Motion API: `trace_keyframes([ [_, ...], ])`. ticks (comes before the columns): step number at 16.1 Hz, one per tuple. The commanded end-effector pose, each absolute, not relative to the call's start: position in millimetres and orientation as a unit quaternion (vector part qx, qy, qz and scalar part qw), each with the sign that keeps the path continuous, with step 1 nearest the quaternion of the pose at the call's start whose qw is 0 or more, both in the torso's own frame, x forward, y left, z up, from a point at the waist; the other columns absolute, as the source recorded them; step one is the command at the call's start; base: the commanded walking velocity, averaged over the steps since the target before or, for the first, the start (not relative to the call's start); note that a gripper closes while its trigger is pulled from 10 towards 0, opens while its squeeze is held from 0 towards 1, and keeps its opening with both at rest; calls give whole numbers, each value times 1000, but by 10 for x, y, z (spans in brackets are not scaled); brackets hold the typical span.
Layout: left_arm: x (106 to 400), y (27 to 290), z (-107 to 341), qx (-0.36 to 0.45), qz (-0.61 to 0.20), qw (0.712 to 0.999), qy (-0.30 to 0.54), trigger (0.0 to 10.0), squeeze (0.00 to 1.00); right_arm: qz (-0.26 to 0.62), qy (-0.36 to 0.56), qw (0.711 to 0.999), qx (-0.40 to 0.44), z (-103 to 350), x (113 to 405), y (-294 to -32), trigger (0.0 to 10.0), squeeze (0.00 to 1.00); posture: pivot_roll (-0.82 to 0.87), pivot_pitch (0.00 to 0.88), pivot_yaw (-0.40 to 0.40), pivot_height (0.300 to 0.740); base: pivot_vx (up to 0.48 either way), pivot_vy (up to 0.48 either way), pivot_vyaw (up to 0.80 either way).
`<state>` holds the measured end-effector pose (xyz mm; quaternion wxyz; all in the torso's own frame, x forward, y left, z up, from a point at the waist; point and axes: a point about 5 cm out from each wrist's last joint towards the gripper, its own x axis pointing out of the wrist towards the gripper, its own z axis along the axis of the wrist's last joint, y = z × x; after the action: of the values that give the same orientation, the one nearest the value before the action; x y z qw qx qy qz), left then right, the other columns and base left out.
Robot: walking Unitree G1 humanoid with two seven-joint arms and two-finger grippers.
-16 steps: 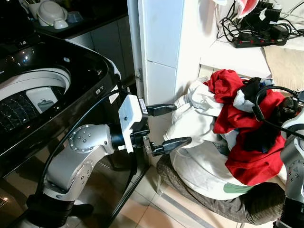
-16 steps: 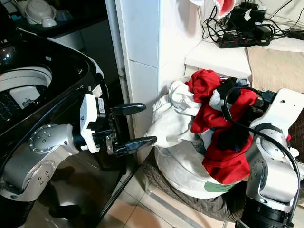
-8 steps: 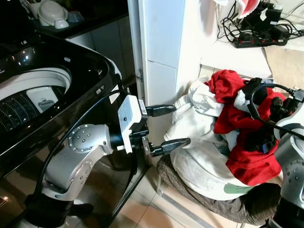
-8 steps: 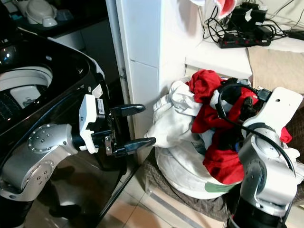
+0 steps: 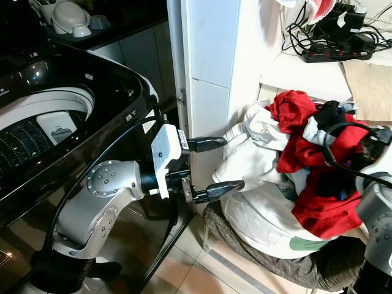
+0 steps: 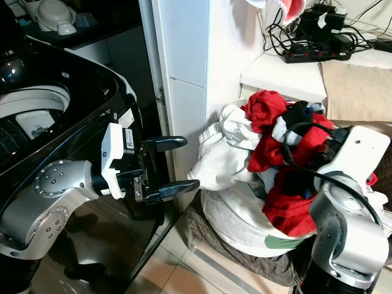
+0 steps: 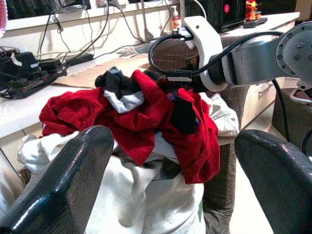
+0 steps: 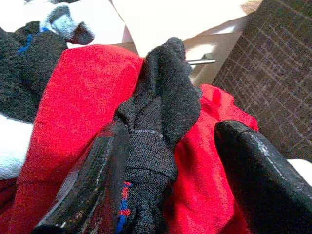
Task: Clothes washing
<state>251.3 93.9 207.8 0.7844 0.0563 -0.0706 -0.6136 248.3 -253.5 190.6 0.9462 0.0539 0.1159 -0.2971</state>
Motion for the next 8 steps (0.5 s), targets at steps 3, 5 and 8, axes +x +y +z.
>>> trace_keyframes([
  [3, 2508, 960, 2111, 59, -613, 784, -74, 10000, 0, -278, 111, 951, 71, 1901, 2567, -2563, 10000, 0, -98, 0, 32, 740, 0, 0, 0],
  [5, 2512, 959, 2116, 61, -613, 784, -74, 10000, 0, -272, 129, 951, 78, 1840, 2582, -2576, 10000, 0, -93, 0, 32, 740, 0, 0, 0],
  [8, 2516, 962, 2119, 63, -612, 785, -74, 10000, 0, -269, 140, 946, 117, 1766, 2587, -2569, 10000, 0, -90, 0, 31, 740, 0, 0, 0],
])
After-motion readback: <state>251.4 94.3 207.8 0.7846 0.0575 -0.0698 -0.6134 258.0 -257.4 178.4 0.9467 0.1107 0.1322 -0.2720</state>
